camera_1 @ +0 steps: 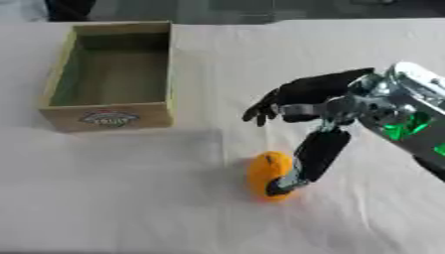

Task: Pick up objects on the table and place them in the box.

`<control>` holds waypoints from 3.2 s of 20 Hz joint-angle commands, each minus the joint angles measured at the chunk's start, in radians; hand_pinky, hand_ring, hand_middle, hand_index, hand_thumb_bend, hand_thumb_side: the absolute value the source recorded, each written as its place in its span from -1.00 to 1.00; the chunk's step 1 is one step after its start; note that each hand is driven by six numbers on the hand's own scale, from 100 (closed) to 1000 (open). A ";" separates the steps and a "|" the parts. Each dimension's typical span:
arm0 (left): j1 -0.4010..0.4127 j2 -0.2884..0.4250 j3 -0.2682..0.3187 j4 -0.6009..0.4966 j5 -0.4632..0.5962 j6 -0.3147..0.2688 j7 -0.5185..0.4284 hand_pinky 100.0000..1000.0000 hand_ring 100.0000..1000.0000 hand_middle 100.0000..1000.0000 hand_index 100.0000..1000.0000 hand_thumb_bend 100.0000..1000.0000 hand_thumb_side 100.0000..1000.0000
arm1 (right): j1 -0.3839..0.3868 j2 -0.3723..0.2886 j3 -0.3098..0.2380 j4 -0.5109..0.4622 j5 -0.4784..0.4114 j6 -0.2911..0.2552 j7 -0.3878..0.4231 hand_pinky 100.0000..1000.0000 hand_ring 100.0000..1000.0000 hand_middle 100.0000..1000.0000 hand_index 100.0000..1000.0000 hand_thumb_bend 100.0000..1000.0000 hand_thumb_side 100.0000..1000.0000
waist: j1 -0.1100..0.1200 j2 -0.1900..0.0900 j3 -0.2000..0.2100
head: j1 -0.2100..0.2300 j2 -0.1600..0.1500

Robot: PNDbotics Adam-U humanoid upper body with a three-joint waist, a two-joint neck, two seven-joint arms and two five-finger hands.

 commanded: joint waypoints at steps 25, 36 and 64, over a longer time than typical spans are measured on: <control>-0.015 0.017 0.000 -0.016 0.005 -0.006 -0.004 0.43 0.33 0.33 0.72 -1.00 0.81 | 0.058 -0.019 0.039 0.021 0.207 0.065 0.014 0.40 0.77 0.66 1.00 -0.03 -0.06 | -0.002 -0.001 0.013 | -0.007 -0.016; -0.016 0.016 0.000 -0.016 0.006 -0.009 -0.003 0.43 0.34 0.33 0.72 -1.00 0.80 | 0.067 -0.030 0.051 0.061 0.185 0.033 0.014 0.40 0.78 0.67 1.00 0.05 -0.10 | -0.004 0.001 0.019 | -0.015 -0.019; -0.018 0.018 0.001 -0.016 0.006 -0.012 0.000 0.43 0.34 0.33 0.72 -1.00 0.80 | 0.026 0.000 0.048 0.044 0.135 0.101 0.014 0.26 0.51 -0.08 0.20 -1.00 -0.51 | -0.006 0.000 0.027 | -0.018 -0.020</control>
